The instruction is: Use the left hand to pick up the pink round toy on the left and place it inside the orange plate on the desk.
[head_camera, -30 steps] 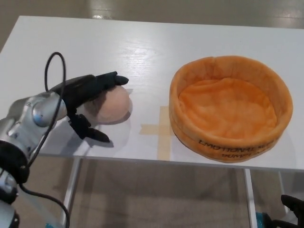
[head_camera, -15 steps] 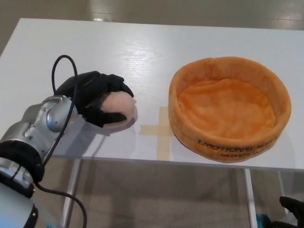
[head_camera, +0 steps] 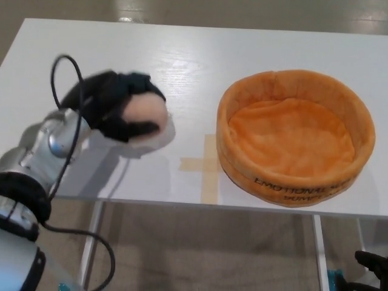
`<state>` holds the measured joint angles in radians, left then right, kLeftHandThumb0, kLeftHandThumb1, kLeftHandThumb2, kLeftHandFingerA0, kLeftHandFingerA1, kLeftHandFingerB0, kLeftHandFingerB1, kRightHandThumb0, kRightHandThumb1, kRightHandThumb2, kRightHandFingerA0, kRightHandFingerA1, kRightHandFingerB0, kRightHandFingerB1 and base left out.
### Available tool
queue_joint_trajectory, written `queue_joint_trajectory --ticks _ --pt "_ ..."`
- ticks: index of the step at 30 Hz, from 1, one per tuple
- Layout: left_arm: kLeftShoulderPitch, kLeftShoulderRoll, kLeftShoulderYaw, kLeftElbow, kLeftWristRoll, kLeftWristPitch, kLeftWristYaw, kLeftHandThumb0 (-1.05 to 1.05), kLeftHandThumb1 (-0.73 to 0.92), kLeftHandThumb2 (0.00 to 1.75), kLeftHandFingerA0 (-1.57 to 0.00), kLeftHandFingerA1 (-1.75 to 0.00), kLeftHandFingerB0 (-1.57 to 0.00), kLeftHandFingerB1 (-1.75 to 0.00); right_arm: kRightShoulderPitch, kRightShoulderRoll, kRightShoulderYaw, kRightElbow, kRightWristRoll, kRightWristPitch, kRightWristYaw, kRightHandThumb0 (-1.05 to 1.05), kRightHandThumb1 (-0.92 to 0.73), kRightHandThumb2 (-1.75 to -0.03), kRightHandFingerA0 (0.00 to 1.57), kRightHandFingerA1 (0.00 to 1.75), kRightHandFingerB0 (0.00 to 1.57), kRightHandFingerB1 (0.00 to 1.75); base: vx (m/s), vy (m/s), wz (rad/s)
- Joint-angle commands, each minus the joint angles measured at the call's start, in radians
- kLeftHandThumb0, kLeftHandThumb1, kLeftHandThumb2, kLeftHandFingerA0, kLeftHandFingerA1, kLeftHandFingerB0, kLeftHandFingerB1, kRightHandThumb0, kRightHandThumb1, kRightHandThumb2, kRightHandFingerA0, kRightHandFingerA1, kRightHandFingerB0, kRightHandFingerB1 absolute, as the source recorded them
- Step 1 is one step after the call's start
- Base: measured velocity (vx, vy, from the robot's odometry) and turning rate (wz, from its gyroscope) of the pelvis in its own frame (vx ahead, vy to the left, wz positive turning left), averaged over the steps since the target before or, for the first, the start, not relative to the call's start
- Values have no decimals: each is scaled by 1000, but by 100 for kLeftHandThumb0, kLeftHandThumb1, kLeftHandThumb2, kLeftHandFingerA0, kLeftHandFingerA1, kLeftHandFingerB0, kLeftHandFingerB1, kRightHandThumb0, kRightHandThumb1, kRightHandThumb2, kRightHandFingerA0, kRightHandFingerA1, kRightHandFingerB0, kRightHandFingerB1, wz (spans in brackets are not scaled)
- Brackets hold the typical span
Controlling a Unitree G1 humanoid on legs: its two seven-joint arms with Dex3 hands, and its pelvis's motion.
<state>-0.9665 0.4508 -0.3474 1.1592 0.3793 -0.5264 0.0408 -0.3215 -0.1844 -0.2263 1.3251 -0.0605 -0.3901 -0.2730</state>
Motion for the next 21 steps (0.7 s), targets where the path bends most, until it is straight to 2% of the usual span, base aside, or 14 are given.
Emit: queue_joint_trajectory --ticks 1,3,4,8,11,13,17,18,19,20,21 --pt "-56 -3 71 -50 -52 -34 -52 -22 77 69 -83 -150 -86 -77 -1 5 -9 1 13 -4 1 -29 -33 -90 36 105 27 92 0 0 0" --pt "-65 -10 86 -66 -50 -34 -67 -21 76 70 -83 -149 -87 -71 -2 6 -10 2 12 -3 0 -30 -32 -91 37 106 28 93 0 0 0" --pt "-74 -26 86 -86 -53 -42 -81 -20 75 70 -83 -147 -86 -71 -3 5 -9 3 10 3 1 -37 -31 -96 46 85 36 77 0 0 0" --pt "-86 -49 96 -122 -55 -50 -110 -20 75 70 -83 -147 -86 -71 -6 6 -7 5 7 12 0 -37 -31 -96 46 85 36 77 0 0 0" --pt "-108 -137 60 -210 -27 -19 -112 -20 72 75 -84 -150 -89 -73 -6 6 -2 4 3 9 5 -37 -32 -97 47 84 37 76 0 0 0" --pt "-105 -141 61 -225 -24 -12 -116 -20 72 75 -84 -150 -89 -73 -7 7 -1 4 2 9 4 -37 -32 -97 47 84 37 76 0 0 0" --pt "-120 -221 35 -252 -24 20 -146 -20 74 74 -80 -156 -88 -76 -7 9 -8 3 10 8 11 -36 -34 -96 47 85 40 79 0 0 0" --pt "-132 -264 21 -262 -23 53 -165 -18 73 74 -80 -152 -88 -75 -7 10 -5 3 6 11 7 -31 -38 -87 40 103 33 92 0 0 0" --pt "-133 -271 19 -265 -23 59 -168 -18 73 74 -80 -152 -88 -75 -7 11 -5 3 6 11 7 -31 -38 -87 40 103 33 92 0 0 0" --pt "-140 -300 9 -267 -18 70 -170 -15 72 73 -81 -148 -90 -72 -6 9 -4 3 5 10 13 -36 -34 -97 48 84 41 78 0 0 0" --pt "-142 -313 6 -268 -19 73 -173 -12 73 71 -81 -151 -90 -72 -6 9 -5 3 6 8 15 -37 -33 -97 48 85 42 79 0 0 0"
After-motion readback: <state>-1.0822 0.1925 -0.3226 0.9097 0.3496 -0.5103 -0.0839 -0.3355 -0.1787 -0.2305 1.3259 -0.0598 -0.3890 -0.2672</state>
